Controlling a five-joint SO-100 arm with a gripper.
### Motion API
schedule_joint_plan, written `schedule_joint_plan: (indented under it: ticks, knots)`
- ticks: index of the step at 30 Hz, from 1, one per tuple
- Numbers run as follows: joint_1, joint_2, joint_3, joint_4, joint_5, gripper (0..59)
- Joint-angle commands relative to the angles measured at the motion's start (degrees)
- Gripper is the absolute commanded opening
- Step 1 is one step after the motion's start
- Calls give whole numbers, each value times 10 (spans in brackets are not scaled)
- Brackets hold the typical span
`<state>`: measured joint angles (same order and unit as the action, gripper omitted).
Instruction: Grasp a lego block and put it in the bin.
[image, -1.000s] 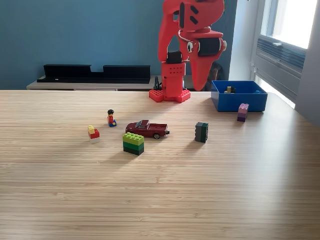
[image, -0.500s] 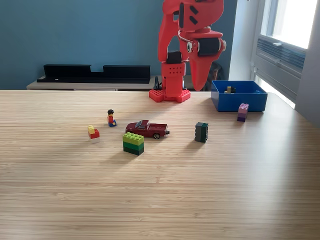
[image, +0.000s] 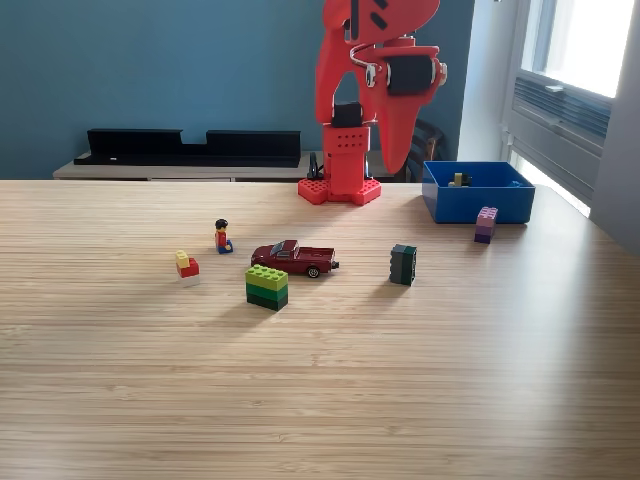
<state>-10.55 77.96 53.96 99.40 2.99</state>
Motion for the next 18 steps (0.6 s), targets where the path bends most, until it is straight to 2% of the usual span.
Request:
schedule_joint_plan:
  ticks: [1, 5, 12, 13, 16, 18]
  knots:
    - [2, 10, -41, 19, 10, 1]
    - [-10, 10, -39, 17, 19, 3]
    - [-33, 10, 4, 15, -13, 17]
    - [-33, 10, 11, 13, -13, 51]
    - [-34, 10, 41, 2, -6, 216]
    - [-35, 10, 67, -14, 2, 284]
